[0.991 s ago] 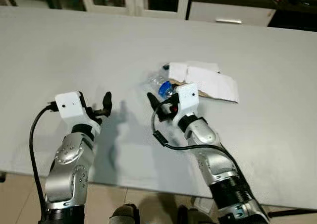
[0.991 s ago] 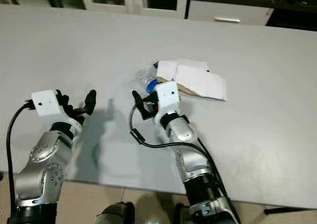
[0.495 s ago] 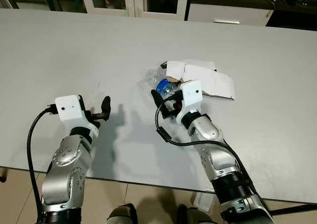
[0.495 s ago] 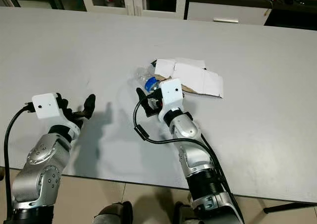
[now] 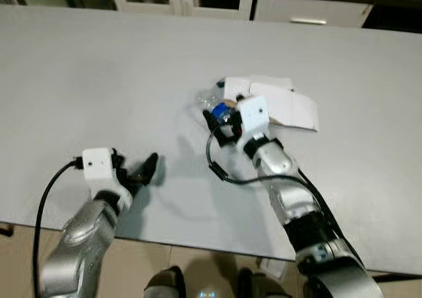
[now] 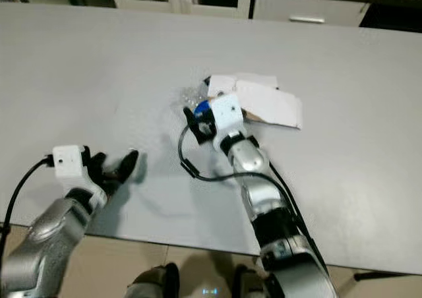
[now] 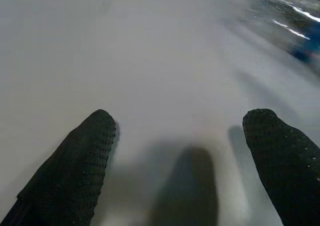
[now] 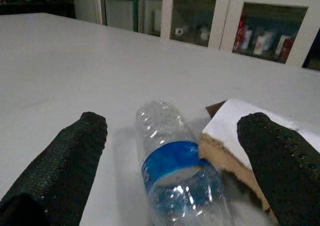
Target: Picking trash to rubbish bin
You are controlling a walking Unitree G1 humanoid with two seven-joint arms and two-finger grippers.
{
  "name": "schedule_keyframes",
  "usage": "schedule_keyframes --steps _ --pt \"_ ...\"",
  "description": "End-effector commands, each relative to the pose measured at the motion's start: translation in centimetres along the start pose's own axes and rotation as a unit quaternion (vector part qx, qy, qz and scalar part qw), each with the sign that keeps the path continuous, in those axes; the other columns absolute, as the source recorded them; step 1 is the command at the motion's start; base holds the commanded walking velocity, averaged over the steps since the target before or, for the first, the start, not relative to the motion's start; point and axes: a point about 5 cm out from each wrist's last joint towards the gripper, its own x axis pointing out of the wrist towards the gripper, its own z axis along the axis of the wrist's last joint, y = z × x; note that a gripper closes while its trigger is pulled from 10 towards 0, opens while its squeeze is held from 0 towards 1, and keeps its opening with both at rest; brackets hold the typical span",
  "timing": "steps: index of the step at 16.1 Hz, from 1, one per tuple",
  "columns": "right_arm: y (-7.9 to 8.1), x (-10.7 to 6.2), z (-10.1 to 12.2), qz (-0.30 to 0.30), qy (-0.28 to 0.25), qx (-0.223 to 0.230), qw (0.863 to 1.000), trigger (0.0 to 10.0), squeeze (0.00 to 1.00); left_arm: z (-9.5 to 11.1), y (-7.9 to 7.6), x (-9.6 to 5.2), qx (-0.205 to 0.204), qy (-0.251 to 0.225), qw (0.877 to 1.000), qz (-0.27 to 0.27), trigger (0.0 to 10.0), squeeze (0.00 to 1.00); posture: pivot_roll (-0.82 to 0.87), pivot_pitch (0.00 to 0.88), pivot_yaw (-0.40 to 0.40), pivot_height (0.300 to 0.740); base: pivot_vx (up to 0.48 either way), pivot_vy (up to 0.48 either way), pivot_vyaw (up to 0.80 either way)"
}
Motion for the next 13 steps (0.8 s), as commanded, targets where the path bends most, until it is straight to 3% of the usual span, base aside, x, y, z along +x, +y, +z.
schedule_keyframes --steps 1,6,13 --pt "-0.2 0.1 -0.1 -0.004 0.002 -0.006 1.000 10.0 0.00 -0.2 -1.2 -0.6 -0.004 0.006 0.999 -0.045 10.0 0.00 0.10 0.225 0.044 0.740 0.000 0.000 0.00" --pt "-0.8 0.4 -0.2 -0.006 -0.004 -0.011 1.000 10.0 0.00 0.4 -2.6 -1.9 0.021 0.046 0.994 -0.100 10.0 0.00 0.13 0.245 0.061 0.740 0.000 0.000 0.00" --pt "-0.7 0.7 -1.0 0.051 0.028 0.018 0.998 10.0 0.00 1.0 -2.5 -2.8 0.031 0.057 0.992 -0.107 10.0 0.00 0.14 0.254 0.061 0.740 0.000 0.000 0.00"
